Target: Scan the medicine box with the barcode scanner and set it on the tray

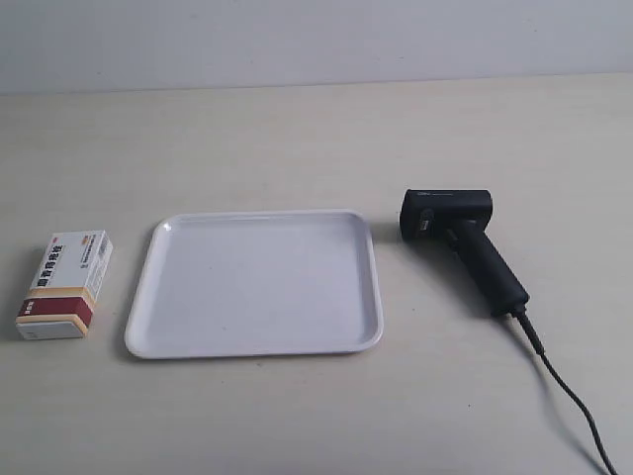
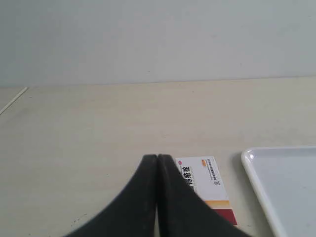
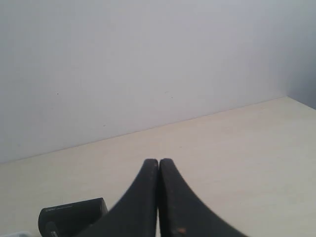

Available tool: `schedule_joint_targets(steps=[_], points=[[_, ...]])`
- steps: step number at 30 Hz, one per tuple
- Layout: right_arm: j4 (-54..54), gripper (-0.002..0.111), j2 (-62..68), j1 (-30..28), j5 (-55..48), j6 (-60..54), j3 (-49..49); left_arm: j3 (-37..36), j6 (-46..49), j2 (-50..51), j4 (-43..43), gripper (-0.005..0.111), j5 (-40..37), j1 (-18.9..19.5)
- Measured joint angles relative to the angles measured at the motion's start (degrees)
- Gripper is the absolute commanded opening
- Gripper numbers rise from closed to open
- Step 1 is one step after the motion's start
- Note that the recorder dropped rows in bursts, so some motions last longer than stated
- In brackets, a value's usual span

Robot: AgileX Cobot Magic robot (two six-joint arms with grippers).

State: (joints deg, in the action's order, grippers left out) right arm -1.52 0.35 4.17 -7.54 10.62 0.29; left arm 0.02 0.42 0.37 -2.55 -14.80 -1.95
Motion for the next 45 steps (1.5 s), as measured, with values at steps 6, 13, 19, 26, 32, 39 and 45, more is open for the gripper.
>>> schedule_joint_targets(steps=[6, 13, 19, 26, 32, 39, 45], points=[[0.0, 0.0, 0.0, 0.0, 0.0, 0.0, 0.0, 0.0, 0.0, 0.0, 0.0, 0.001, -0.1, 0.0], [0.0, 0.0, 0.0, 0.0, 0.0, 0.0, 0.0, 0.0, 0.0, 0.0, 0.0, 0.001, -0.1, 0.0], [0.0, 0.0, 0.0, 0.0, 0.0, 0.0, 0.0, 0.0, 0.0, 0.0, 0.0, 0.001, -0.1, 0.0], [0.0, 0.0, 0.0, 0.0, 0.0, 0.0, 0.0, 0.0, -3.1, 0.0, 0.0, 0.001, 0.9, 0.0], [-3.2, 0.0, 0.0, 0.0, 2.7, 0.0, 0.0, 0.0, -13.5, 0.0, 4.5, 0.001, 2.0, 0.0], [-16.0, 0.0, 0.0, 0.0, 7.5, 0.1, 0.0, 0.0, -21.6, 0.0, 10.2, 0.001, 9.8, 0.0], [-19.3, 0.0, 0.0, 0.0, 4.8, -3.2, 1.8, 0.9, -23.7, 0.0, 7.5, 0.0, 21.5, 0.0]])
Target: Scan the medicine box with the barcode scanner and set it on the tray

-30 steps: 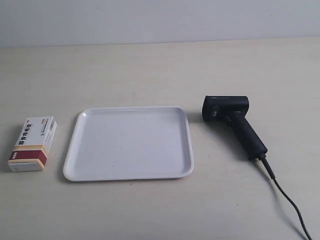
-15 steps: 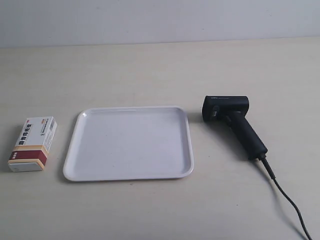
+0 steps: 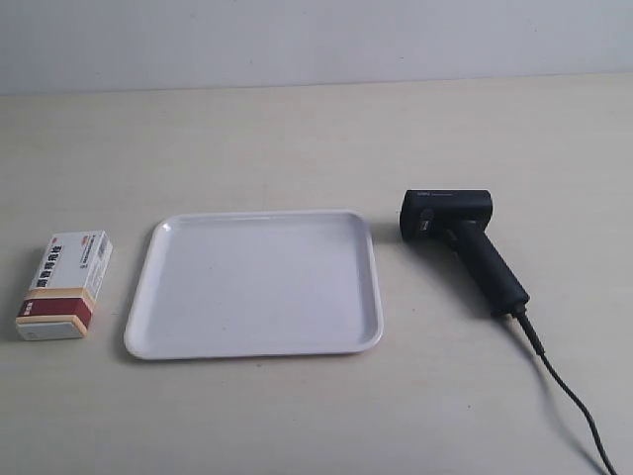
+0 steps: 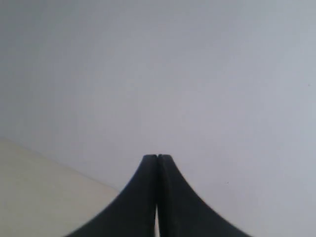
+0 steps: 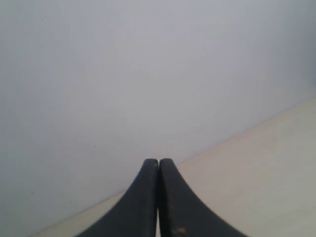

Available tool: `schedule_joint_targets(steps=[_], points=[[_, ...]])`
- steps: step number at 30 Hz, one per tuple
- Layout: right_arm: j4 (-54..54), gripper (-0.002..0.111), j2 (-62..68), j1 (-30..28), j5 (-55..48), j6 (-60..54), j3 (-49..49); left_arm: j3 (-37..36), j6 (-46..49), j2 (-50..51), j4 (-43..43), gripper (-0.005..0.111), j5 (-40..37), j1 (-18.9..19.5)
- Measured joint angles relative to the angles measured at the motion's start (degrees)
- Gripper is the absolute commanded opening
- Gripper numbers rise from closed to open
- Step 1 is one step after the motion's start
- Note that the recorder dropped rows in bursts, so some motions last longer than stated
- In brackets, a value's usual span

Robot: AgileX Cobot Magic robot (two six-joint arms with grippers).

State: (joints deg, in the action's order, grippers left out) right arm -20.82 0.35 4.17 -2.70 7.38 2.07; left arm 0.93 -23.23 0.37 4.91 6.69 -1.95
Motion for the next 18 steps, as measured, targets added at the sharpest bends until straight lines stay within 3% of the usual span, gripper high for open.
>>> schedule_joint_targets(steps=[3, 7, 10, 13, 15, 16, 18], points=[[0.2, 0.0, 0.6, 0.0, -2.1, -2.3, 2.3, 4.2, 0.2, 5.2, -5.3, 0.0, 0.4, 0.0], [-0.2, 0.0, 12.3, 0.0, -2.5, -5.0, 2.6, 8.8, 0.2, 28.2, -13.2, 0.0, -3.4, -0.1], [-0.2, 0.0, 20.2, 0.0, -2.1, -5.5, 3.0, 10.4, 0.2, 40.0, -16.8, 0.001, -4.5, -2.6], [-0.2, 0.0, 30.5, 0.0, -2.1, -5.7, 5.1, 13.0, 0.2, 54.6, -19.7, 0.026, -3.8, -9.4], [-0.2, 0.0, 34.0, 0.0, -2.1, -5.8, 5.7, 14.6, 0.2, 60.2, -20.4, 0.054, -3.3, -12.3], [-0.2, 0.0, 35.9, 0.0, -2.1, -5.8, 6.0, 15.4, 0.4, 62.6, -20.7, 0.074, -2.8, -13.2], [-0.2, 0.0, 38.9, 0.0, -1.8, -5.8, 6.0, 17.7, 2.1, 68.2, -21.7, 0.098, -2.1, -14.1]])
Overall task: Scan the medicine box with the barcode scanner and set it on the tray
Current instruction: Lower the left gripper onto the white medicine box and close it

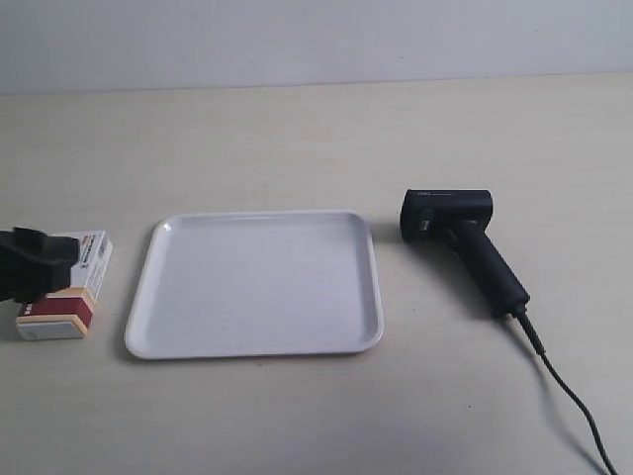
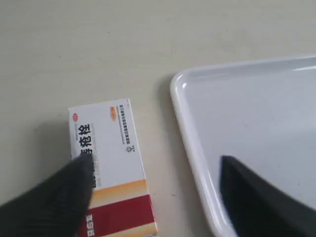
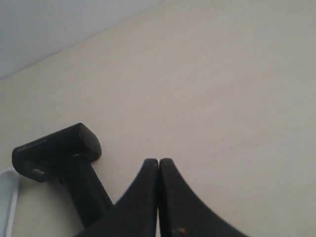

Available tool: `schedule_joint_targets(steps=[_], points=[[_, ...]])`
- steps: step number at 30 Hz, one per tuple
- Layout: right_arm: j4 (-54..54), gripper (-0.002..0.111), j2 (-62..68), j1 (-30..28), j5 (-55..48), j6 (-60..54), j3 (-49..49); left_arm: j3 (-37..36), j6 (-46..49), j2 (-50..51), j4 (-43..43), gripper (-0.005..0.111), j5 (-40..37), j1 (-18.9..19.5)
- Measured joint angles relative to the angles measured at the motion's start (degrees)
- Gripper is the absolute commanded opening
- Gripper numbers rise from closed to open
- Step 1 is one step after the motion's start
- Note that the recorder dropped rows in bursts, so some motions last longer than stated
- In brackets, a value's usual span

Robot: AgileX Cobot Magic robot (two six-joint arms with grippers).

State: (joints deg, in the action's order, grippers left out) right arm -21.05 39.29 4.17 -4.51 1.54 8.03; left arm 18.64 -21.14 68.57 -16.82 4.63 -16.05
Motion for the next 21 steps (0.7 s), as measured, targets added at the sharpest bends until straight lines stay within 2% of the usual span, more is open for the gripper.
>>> schedule_joint_targets(steps=[1, 6, 15, 21], points=[[0.0, 0.0, 0.8, 0.0, 0.0, -0.1, 0.1, 0.7, 1.0, 2.0, -0.4, 0.106, 0.2, -0.1], [0.0, 0.0, 2.6, 1.4, 1.7, -0.1, 0.6, 2.6, 3.2, 11.5, -1.9, 0.105, 2.4, 0.4], [0.0, 0.0, 2.7, 11.1, 5.6, -0.1, 0.6, 3.2, 4.2, 22.8, -2.2, 0.105, 12.5, 8.8], [0.0, 0.0, 2.7, 14.2, 6.6, -0.1, 0.6, 3.3, 5.4, 27.6, -3.4, 0.101, 17.9, 9.6]])
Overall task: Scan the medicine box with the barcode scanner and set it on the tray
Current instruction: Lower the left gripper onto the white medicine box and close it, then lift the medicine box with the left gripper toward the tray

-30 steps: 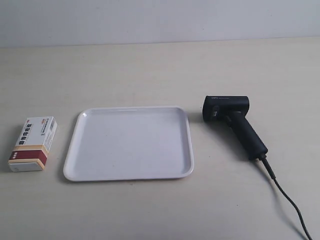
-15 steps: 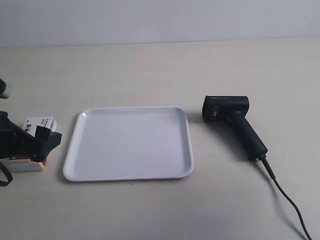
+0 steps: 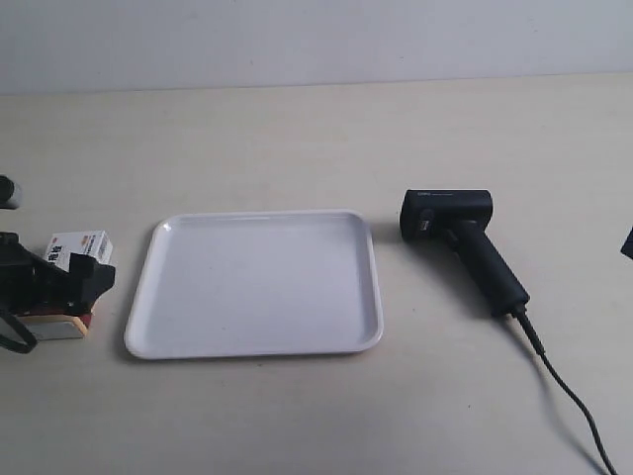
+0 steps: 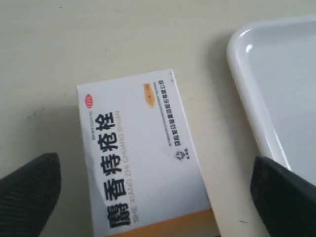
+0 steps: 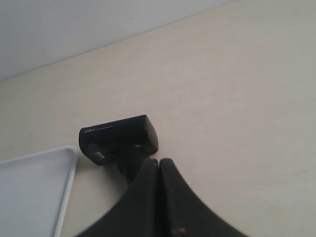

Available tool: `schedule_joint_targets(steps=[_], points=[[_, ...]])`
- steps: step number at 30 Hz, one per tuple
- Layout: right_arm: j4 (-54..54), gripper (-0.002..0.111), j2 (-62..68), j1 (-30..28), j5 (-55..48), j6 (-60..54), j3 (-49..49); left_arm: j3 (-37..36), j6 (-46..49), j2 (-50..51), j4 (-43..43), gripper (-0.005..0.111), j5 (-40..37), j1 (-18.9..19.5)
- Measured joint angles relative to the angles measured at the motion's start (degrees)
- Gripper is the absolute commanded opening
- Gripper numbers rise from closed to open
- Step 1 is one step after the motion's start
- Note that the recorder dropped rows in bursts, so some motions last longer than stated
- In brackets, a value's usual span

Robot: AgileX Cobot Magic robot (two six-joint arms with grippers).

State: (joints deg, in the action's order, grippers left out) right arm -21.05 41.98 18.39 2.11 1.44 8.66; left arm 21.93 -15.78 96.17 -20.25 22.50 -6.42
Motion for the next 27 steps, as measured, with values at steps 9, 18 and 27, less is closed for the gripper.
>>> schedule_joint_targets(steps=[9, 18, 27], points=[[0.0, 0.0, 0.0, 0.2, 0.3, 0.0, 0.0, 0.0, 3.2, 3.6, -0.3, 0.033, 2.8, 0.0], [0.0, 0.0, 0.0, 0.2, 0.3, 0.0, 0.4, 3.5, 2.9, -0.7, -2.9, 0.0, -0.3, 0.0], [0.1, 0.03, 13.1, 0.2, -4.1, -2.3, 11.8, 20.9, -30.0, -4.1, -55.4, 0.0, 6.5, 0.2]])
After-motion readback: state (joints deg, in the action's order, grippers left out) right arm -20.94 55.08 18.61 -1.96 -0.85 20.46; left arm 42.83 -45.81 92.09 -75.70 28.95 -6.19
